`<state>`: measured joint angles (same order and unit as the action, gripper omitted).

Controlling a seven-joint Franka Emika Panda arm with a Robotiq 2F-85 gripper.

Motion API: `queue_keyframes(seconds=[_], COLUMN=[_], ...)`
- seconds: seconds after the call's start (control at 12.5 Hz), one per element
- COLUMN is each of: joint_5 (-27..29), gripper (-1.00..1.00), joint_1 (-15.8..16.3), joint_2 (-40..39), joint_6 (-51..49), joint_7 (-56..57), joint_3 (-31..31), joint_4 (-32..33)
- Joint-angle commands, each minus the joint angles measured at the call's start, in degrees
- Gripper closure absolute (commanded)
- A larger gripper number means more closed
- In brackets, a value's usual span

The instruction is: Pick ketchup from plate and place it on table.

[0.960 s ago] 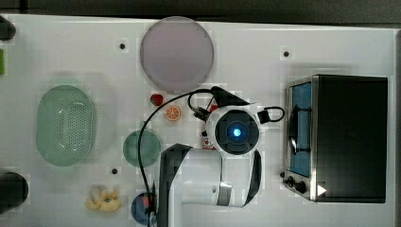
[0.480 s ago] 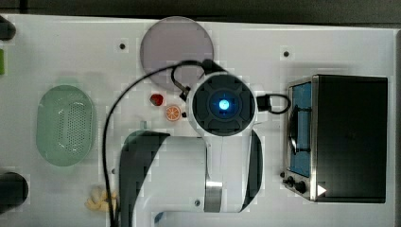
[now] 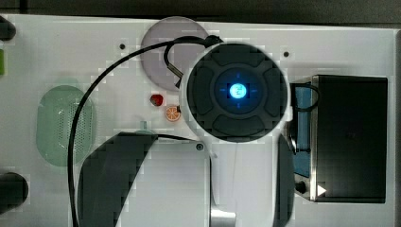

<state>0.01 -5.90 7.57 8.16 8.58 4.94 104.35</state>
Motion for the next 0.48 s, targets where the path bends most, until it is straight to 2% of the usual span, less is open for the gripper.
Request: queue_keyframes(seconds=[0.08,0.48], joint_5=[0.00,0.00], gripper=[-1.00,-1.00], joint_1=[-0.26,-0.25], joint_2=[0.22,0.01], joint_6=[-6.48,-7.46], joint_7=[-2.59,-2.58], joint_3=[-0.74,-0.74], joint_4=[-1.91,-1.84])
